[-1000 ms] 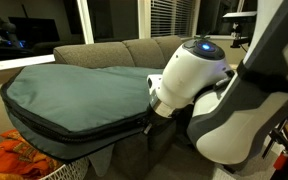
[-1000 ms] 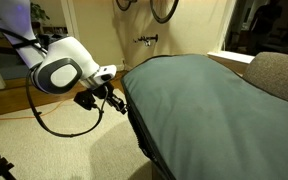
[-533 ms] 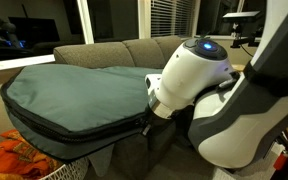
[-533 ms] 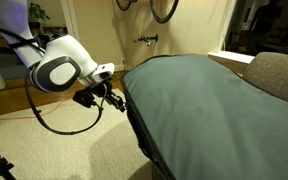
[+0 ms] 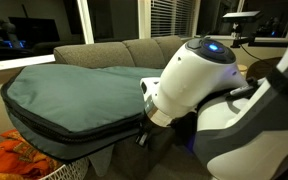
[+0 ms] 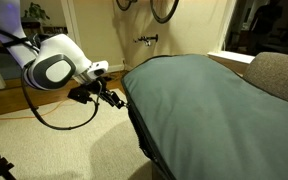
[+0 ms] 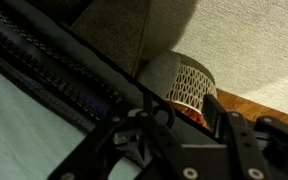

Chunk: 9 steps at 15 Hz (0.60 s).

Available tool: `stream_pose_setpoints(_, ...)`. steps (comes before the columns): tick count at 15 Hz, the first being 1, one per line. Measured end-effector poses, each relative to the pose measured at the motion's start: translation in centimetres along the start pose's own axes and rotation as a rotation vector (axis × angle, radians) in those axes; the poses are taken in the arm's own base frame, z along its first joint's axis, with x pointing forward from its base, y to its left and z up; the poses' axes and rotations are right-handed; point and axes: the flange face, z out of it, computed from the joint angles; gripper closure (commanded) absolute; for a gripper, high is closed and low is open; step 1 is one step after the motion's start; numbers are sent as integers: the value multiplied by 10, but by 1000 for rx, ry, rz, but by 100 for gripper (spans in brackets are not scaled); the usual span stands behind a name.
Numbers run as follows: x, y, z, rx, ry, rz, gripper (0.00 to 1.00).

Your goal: Open the zip to the left

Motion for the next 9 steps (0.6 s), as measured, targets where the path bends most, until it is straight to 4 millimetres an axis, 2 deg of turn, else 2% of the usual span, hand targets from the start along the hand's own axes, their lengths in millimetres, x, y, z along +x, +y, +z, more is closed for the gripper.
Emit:
stream_pose_setpoints(2,1,2,0,-2,0,1,1)
stream_pose_setpoints(9,2,29,9,-37,-32,37,0)
